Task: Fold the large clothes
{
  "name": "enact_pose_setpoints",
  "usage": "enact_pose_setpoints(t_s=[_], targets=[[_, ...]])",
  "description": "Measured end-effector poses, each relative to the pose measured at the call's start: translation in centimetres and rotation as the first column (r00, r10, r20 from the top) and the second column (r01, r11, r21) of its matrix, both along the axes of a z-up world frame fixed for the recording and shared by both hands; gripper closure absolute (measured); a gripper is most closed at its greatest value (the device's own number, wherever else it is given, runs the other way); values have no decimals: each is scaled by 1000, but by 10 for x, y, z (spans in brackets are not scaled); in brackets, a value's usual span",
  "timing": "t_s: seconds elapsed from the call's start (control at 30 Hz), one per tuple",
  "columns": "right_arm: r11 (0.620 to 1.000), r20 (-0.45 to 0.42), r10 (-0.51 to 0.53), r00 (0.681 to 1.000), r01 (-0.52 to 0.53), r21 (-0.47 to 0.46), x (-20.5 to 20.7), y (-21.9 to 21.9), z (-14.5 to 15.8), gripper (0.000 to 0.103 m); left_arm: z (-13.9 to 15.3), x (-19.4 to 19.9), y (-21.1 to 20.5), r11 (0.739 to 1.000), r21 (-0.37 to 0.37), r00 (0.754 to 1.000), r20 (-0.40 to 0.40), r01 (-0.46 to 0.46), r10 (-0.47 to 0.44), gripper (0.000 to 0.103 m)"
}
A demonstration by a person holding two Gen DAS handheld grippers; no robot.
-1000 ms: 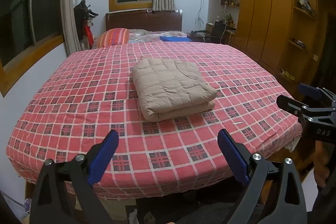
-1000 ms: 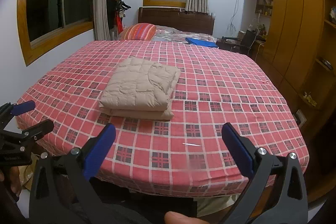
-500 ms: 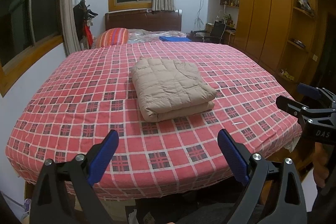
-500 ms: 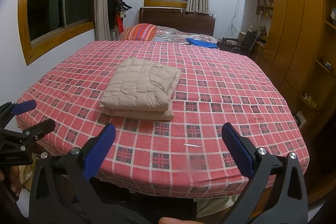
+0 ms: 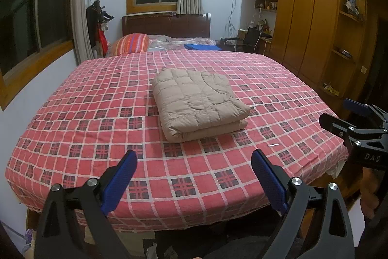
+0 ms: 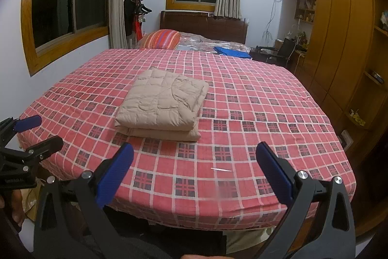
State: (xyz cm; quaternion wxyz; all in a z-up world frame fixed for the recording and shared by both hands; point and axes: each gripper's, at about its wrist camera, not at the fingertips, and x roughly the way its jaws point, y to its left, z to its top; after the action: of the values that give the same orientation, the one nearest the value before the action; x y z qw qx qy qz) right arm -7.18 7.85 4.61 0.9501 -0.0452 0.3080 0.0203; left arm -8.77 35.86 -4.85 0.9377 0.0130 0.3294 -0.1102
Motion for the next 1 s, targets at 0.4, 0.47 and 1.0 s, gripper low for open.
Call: enact_pose_setpoints(t_s=[0.4,0.47,1.0], targets=[[1000,6,6,1000,-6,-4,-1,4,-1,3,-1,0,-2,1000,-1,1000,-1,-4,4,8],[1000,4,6,1000,-5,-4,-1,3,-1,3,-1,0,-2,1000,-1,1000,-2,-4,4,8],[1000,6,8,1000,-8,-6,-3,6,-2,3,-1,-2,-3,1000,-3,1000,-2,-7,7,8]])
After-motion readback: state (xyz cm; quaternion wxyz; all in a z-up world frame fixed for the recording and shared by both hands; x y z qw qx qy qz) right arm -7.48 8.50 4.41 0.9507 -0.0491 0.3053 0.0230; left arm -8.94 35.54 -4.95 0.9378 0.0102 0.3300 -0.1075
